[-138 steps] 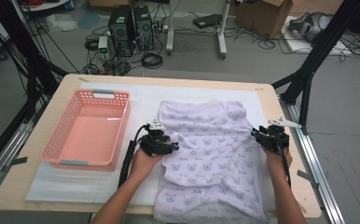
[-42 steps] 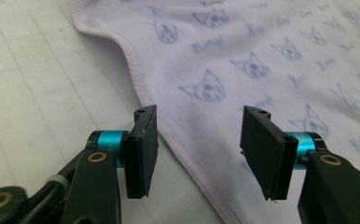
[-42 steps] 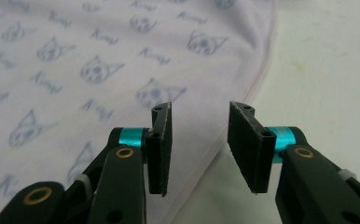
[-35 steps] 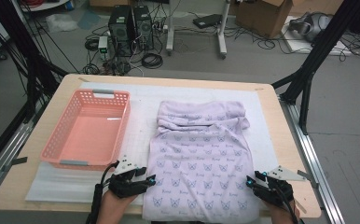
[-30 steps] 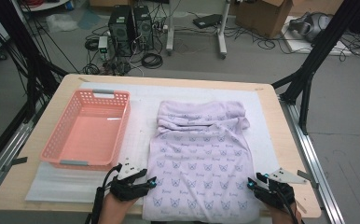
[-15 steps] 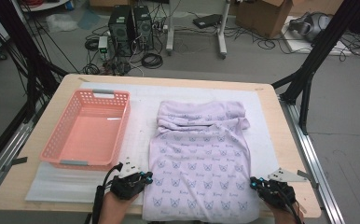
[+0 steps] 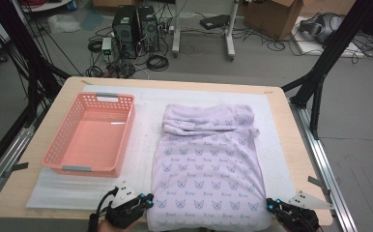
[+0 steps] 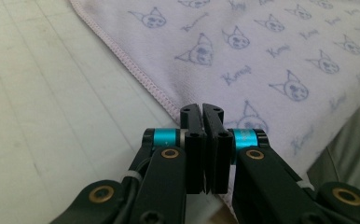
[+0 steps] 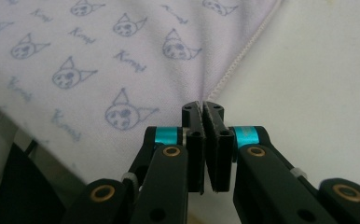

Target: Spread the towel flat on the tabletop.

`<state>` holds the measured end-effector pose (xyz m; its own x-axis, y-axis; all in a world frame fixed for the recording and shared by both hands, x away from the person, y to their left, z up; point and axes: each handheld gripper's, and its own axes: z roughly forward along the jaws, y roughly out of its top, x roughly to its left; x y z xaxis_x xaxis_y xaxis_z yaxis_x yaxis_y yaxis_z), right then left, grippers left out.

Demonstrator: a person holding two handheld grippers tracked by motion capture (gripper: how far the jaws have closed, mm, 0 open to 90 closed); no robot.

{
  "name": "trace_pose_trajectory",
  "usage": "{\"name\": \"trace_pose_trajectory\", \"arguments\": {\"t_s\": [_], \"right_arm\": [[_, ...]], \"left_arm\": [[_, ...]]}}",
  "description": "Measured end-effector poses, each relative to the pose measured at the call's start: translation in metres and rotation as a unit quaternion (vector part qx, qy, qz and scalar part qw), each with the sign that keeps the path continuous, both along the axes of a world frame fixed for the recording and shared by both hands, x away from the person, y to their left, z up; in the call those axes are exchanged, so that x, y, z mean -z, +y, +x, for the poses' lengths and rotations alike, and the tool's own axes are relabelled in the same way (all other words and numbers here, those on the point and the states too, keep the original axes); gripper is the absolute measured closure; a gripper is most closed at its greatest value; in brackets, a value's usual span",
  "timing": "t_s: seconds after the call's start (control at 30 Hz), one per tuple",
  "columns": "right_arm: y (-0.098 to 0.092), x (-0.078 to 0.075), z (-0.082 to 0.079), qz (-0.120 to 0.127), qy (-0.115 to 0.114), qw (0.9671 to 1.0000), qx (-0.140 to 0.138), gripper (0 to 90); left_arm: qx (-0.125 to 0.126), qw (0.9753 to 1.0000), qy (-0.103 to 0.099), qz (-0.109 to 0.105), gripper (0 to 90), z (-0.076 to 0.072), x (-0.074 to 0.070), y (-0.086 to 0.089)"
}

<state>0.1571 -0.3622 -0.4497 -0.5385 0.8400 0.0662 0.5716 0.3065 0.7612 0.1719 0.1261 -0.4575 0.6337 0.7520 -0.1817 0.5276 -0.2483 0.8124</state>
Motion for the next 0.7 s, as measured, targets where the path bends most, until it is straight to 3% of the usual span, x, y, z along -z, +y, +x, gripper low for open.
{"name": "trace_pose_trajectory", "arguments": {"t_s": [0.1, 0.13, 0.17, 0.2, 0.23, 0.33, 0.5, 0.63, 0.7], "right_arm": [[-0.004, -0.001, -0.012, -0.003, 0.002, 0.9999, -0.013, 87.0], [-0.005, -0.002, -0.014, 0.001, 0.002, 0.9999, -0.017, 85.6], [-0.008, -0.002, -0.015, 0.011, 0.004, 0.9998, -0.018, 76.3], [-0.011, -0.003, -0.013, 0.019, 0.001, 0.9998, -0.008, 67.4], [-0.013, -0.004, -0.009, 0.033, 0.000, 0.9995, -0.004, 64.8], [-0.017, -0.006, 0.012, 0.045, -0.008, 0.9989, -0.003, 61.3], [-0.013, -0.006, 0.055, 0.032, 0.004, 0.9992, -0.022, 59.8], [-0.007, -0.003, 0.070, 0.019, 0.011, 0.9996, -0.019, 58.3], [-0.006, -0.002, 0.071, 0.015, 0.013, 0.9998, -0.006, 56.4]], "left_arm": [[0.009, 0.9999, -0.010, -0.007, 86.7, -0.009, -0.001, 0.001], [0.007, 0.9996, -0.026, -0.013, 83.8, -0.008, -0.004, 0.002], [-0.004, 0.9989, -0.039, -0.026, 73.3, -0.003, -0.009, 0.004], [-0.012, 0.9985, -0.037, -0.037, 60.5, 0.004, -0.012, 0.006], [-0.014, 0.9983, -0.035, -0.043, 58.3, 0.012, -0.014, 0.006], [-0.022, 0.9986, -0.026, -0.042, 55.7, 0.033, -0.015, 0.002], [-0.030, 0.9988, -0.015, -0.035, 51.6, 0.052, -0.013, -0.008], [-0.033, 0.9990, 0.004, -0.030, 50.0, 0.060, -0.004, -0.013], [-0.035, 0.9990, 0.021, -0.015, 50.7, 0.066, -0.004, -0.016]]}}
